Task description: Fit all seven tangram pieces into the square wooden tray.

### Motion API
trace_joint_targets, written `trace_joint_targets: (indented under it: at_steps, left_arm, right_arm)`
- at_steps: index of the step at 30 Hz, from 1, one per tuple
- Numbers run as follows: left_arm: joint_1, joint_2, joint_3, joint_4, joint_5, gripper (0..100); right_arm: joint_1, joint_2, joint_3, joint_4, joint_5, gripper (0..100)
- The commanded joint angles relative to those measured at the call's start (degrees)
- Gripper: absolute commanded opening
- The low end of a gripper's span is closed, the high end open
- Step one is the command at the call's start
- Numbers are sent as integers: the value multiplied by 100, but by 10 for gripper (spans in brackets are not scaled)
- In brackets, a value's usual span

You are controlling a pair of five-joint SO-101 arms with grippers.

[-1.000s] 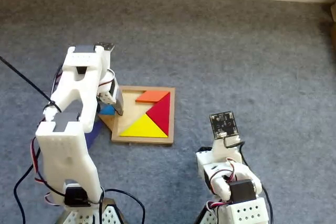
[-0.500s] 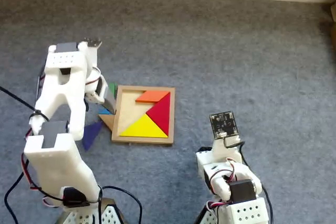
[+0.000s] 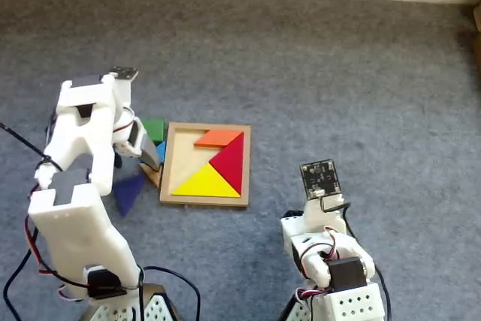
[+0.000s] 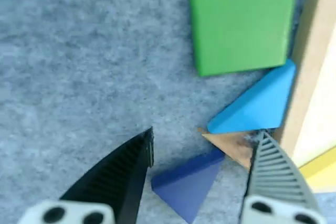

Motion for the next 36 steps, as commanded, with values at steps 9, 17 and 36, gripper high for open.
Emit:
trace_joint_targets:
  at_steps: [9,17,36]
  left_arm:
    - [-259,-31,-602,360,-422,252]
    - [462,-22,-1341,1108,-448,255]
    - [277,-4,-391,651,-334,252]
  right_arm:
    - [-22,-92,848,40,-70,6]
    - [-22,-92,848,40,-70,6]
    - [-22,-92,848,40,-70,6]
